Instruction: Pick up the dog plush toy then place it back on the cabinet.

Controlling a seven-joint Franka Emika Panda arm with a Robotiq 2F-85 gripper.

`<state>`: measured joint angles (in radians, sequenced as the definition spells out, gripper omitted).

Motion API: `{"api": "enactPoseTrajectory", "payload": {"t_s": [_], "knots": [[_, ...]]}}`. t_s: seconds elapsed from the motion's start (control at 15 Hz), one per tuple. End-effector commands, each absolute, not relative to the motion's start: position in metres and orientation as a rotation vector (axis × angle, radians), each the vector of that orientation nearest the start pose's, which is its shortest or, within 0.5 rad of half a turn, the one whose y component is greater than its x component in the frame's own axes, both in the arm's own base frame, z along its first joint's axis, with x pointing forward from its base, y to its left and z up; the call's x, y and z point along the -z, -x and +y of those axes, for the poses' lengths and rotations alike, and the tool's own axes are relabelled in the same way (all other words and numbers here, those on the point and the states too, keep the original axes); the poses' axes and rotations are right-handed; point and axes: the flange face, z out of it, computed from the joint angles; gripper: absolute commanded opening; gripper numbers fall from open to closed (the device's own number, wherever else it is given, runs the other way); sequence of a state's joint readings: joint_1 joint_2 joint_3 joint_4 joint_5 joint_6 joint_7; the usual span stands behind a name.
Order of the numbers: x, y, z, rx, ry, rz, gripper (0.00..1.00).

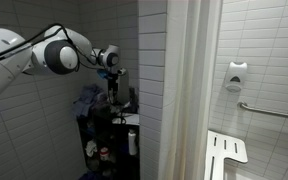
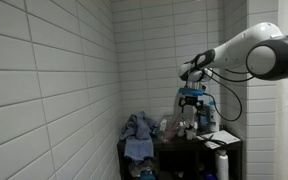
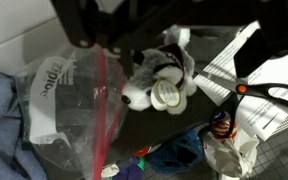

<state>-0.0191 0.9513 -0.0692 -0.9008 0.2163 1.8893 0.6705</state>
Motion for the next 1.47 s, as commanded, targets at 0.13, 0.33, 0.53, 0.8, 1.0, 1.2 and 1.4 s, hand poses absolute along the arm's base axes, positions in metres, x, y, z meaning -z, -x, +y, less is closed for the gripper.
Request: {"api": "enactPoseTrajectory", "payload": {"t_s": [0.13, 0.33, 0.53, 0.8, 1.0, 1.2, 1.4], "knots": [[-0.303, -0.796, -0.023, -0.006, 2.774, 1.167, 1.0], [-0.301, -0.8, -0.031, 0.006, 2.765, 1.182, 1.0], [-0.305, -0.805, -0.04, 0.04, 2.756, 1.189, 1.0], [-0.312, -0.809, -0.036, 0.07, 2.757, 1.175, 1.0], [-0.312, -0.811, -0.022, 0.075, 2.768, 1.148, 1.0], [-0.304, -0.812, -0.012, 0.067, 2.781, 1.128, 1.0], [-0.293, -0.812, -0.009, 0.053, 2.79, 1.121, 1.0]]}}
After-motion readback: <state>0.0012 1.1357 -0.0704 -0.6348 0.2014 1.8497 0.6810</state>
